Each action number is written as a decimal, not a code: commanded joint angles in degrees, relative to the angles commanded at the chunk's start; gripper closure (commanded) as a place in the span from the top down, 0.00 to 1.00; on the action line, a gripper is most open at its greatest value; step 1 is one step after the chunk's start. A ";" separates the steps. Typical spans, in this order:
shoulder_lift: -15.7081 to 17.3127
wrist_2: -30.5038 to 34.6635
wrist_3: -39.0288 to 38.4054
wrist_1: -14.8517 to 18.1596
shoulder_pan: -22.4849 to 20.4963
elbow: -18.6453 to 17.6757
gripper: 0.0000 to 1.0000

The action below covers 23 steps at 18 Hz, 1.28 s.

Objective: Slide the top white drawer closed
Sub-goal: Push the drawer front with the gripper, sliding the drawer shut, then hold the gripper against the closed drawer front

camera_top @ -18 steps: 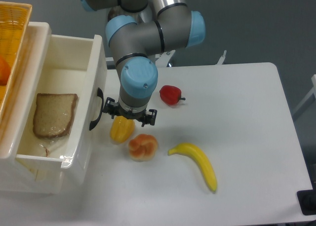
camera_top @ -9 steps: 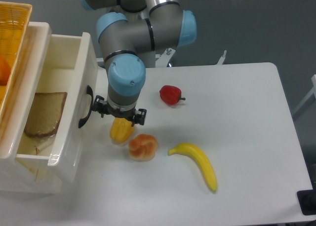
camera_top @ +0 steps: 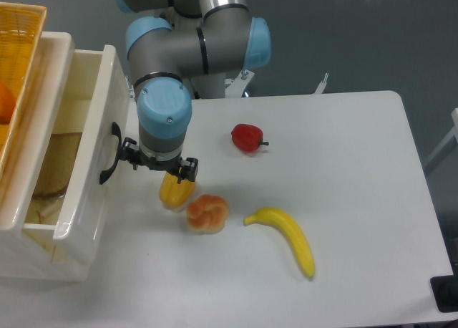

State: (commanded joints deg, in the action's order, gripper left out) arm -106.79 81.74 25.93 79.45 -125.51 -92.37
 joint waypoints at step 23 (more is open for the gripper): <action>0.00 -0.18 -1.15 0.00 3.43 0.00 1.00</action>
State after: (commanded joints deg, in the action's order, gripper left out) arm -106.79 81.56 24.79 79.45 -122.08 -92.37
